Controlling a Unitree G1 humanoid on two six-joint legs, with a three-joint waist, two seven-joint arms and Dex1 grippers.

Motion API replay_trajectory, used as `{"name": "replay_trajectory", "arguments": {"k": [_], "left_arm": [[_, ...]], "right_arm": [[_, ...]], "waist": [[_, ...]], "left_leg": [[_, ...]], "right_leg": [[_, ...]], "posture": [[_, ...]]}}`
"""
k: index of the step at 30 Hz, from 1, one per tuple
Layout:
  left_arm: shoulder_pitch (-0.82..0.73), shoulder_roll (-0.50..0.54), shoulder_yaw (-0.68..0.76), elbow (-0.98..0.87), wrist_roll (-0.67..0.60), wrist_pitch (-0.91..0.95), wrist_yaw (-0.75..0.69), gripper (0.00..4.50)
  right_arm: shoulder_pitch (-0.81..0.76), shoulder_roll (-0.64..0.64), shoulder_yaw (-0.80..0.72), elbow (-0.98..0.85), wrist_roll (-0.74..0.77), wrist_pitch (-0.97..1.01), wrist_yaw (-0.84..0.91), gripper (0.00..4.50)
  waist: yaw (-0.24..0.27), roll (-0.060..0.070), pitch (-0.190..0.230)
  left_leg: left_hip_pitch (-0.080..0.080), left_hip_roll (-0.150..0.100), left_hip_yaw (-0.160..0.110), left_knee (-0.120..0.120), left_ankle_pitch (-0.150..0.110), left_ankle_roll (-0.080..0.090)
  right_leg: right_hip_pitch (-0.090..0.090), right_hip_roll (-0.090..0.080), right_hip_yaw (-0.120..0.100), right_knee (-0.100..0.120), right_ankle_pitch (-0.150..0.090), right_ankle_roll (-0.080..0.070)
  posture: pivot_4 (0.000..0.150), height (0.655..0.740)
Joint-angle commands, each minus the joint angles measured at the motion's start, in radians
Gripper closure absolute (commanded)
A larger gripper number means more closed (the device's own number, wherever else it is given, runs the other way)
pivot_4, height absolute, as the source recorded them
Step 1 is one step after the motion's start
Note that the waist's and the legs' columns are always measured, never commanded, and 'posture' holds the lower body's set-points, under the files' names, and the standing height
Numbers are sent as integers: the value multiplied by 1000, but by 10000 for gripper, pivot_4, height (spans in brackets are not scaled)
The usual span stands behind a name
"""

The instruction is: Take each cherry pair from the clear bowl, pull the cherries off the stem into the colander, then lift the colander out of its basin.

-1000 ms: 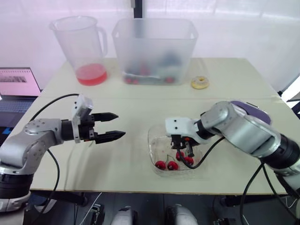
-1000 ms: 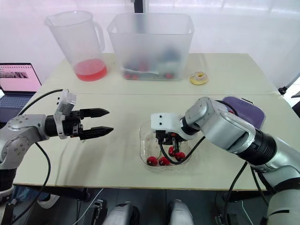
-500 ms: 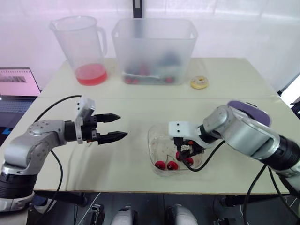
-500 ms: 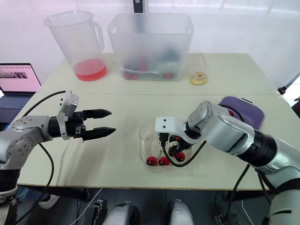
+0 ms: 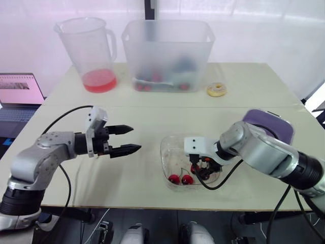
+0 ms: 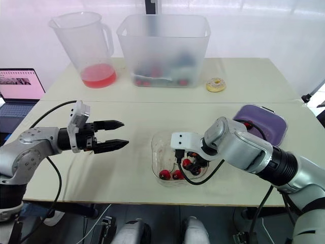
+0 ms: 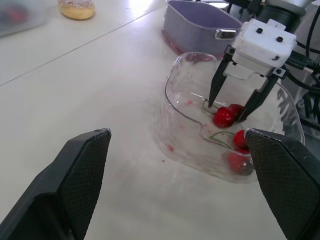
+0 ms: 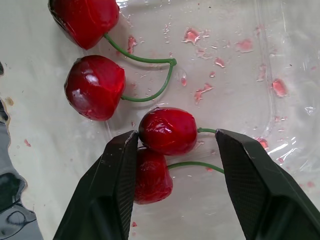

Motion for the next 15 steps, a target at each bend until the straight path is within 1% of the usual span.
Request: {"name": "replay_trajectory", "arguments": {"k": [1, 2, 3, 4, 7, 10, 12, 15], "left_arm": [[-6, 3, 16, -29, -5, -11, 1, 0], [-4, 3, 17, -30, -6, -11, 1, 0], [-3, 4, 17, -30, -6, -11, 1, 0], [-3, 4, 18, -31, -6, -12, 1, 0], [-6, 2, 18, -27, -5, -12, 3, 0], [-1, 1, 13, -26, 1, -18, 0, 0], [0, 0, 10, -26, 3, -19, -1, 0], [-5, -2, 8, -25, 4, -20, 1, 0]], "right_arm": [[-4, 18, -13, -7, -7, -10, -8, 32076], [-6, 22, -13, -7, -7, -12, -8, 36252], [-11, 26, -13, -8, -8, -15, -7, 39119], [-15, 29, -11, -8, -10, -19, -5, 40700], [-38, 41, -2, 7, -37, -83, 9, 40700], [-71, 78, 11, 54, -103, -257, 22, 40700], [-85, 103, 14, 86, -126, -296, 33, 40700], [-101, 121, 33, 120, -183, -411, 71, 40700]], "waist": [[0, 0, 0], [0, 0, 0], [0, 0, 0], [-2, 0, 0], [-8, 0, 0], [-9, 0, 0], [-13, 0, 0], [-12, 0, 0]], "left_leg": [[0, 0, 0, 0, 0, 0], [0, 0, 0, 0, 0, 0], [0, 0, 0, 0, 0, 0], [0, 0, 0, 0, 0, 0], [0, 1, 0, 0, 0, 0], [0, 1, 0, 0, 0, 0], [0, 1, 0, 0, 0, 0], [0, 0, 0, 0, 0, 0]], "right_leg": [[0, 0, 0, 0, 0, 0], [0, 0, 0, 0, 0, 0], [0, 0, 0, 0, 0, 0], [0, 0, 0, 0, 0, 0], [0, 0, 0, 0, 0, 0], [0, 1, 0, 0, 0, 0], [0, 1, 0, 0, 0, 0], [0, 1, 0, 0, 0, 0]], "posture": [[1500, 6886], [1500, 6886], [1500, 6886], [1500, 6886], [1500, 6886], [1500, 6886], [1500, 6886], [1500, 6886]]}}
